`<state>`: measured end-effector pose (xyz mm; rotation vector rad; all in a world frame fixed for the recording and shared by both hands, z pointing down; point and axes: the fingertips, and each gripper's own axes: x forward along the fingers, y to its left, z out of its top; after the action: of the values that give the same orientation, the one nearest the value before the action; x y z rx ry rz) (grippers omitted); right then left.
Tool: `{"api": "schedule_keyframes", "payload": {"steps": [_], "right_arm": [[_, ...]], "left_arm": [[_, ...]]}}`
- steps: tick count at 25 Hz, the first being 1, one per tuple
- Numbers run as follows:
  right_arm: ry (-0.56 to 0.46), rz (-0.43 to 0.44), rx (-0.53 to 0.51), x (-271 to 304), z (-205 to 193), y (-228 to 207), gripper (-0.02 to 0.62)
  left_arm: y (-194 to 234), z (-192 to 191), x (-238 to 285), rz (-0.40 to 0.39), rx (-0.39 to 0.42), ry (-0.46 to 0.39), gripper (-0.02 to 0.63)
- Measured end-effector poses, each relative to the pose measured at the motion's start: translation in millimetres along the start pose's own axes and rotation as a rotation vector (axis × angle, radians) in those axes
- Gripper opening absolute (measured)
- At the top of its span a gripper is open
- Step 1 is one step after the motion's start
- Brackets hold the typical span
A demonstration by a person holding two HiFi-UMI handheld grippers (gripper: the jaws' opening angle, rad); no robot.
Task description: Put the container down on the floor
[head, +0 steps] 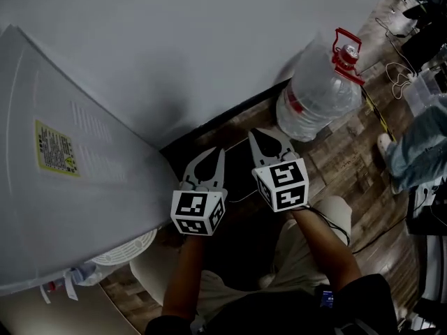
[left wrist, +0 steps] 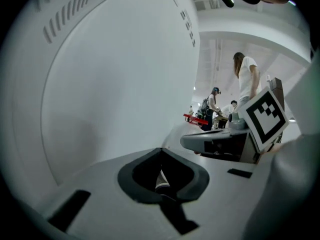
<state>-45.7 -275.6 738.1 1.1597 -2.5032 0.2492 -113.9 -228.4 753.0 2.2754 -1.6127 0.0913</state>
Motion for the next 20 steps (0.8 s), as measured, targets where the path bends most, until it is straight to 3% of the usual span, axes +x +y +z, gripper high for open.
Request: {"api": "schedule_keyframes", "payload": {"steps": [6,11,20], "right_arm": [[0.018,0.044,0.045,-9.0,25.3,-6.3,0.031],[0.018,0.063,0.070,-30.8,81.5,-13.3,0.031],[0.008,0.074,0.087,-87.9,202.0,-21.8,0.030]], "left_arm": [[-7.4,41.9,-4.4,0.028,-0.040,0.010,0.017],[-23.0,95.6,-11.4,0.035,-0.092,0.016,0.017],[-67.4,221.4,-38.2,0.028,-0.097,0.010,0.017]]}}
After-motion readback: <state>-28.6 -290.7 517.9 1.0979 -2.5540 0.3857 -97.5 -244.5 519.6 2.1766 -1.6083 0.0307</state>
